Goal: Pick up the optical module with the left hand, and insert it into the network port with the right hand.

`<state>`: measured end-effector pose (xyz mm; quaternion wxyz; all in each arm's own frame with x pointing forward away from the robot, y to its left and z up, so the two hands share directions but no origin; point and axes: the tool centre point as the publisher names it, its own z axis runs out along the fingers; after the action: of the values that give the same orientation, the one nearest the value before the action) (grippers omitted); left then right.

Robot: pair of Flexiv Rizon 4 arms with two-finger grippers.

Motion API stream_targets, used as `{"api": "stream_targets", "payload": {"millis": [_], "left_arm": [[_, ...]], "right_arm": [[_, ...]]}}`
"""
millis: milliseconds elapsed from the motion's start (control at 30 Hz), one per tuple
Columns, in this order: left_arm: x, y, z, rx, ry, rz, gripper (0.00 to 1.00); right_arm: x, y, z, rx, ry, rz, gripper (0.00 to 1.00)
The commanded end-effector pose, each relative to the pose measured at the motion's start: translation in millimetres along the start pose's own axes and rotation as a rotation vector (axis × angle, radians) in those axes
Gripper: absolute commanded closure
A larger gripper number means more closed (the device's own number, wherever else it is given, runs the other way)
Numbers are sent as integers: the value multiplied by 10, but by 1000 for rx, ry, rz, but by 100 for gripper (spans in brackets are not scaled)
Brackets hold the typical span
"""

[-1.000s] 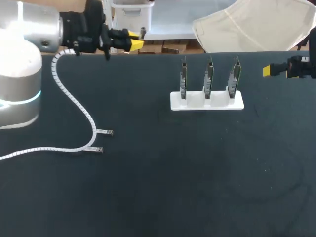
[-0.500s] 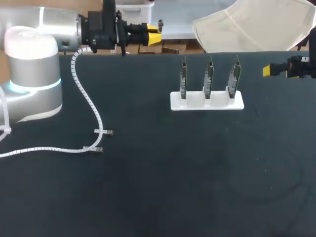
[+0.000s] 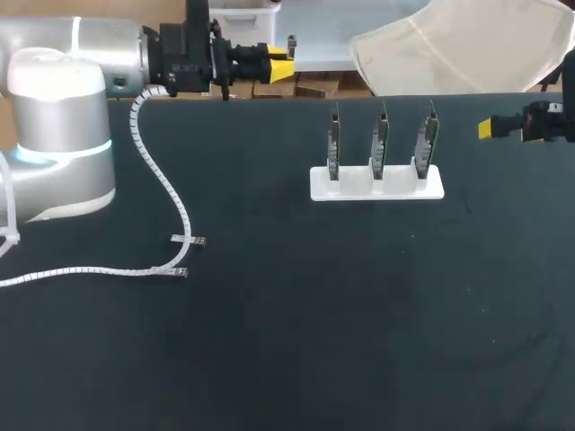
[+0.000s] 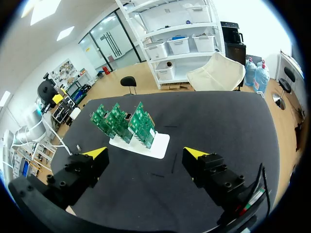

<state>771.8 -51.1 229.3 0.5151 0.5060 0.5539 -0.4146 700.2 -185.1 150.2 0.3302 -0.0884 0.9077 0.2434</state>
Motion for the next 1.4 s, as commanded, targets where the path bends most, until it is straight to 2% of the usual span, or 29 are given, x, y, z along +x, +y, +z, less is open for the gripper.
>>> {"api": "stream_targets", "payload": {"millis": [33,100,167,367,567,700,800,1033,1133,1400], "left_arm": [[17,-67,152,-36,-51,-5,100],[-1,-51,245,-22,-48,-3,100],[-20,-35,326,12,-25,57,100],[17,55,386,51,34,103,100],[169,77,419,56,34,82,100],[220,104,450,55,-39,50,100],[218,91,502,77,-43,54,100],[228,4,557,97,-17,36,100],[294,-5,565,96,10,-15,100],[336,-4,584,94,20,-32,100]], "right_arm": [[3,1,0,0,0,0,0],[3,1,0,0,0,0,0],[3,1,0,0,0,0,0],[3,1,0,0,0,0,0],[3,1,0,0,0,0,0],[3,1,0,0,0,0,0],[3,1,0,0,0,0,0],[3,1,0,0,0,0,0],[3,1,0,0,0,0,0],[3,1,0,0,0,0,0]]}}
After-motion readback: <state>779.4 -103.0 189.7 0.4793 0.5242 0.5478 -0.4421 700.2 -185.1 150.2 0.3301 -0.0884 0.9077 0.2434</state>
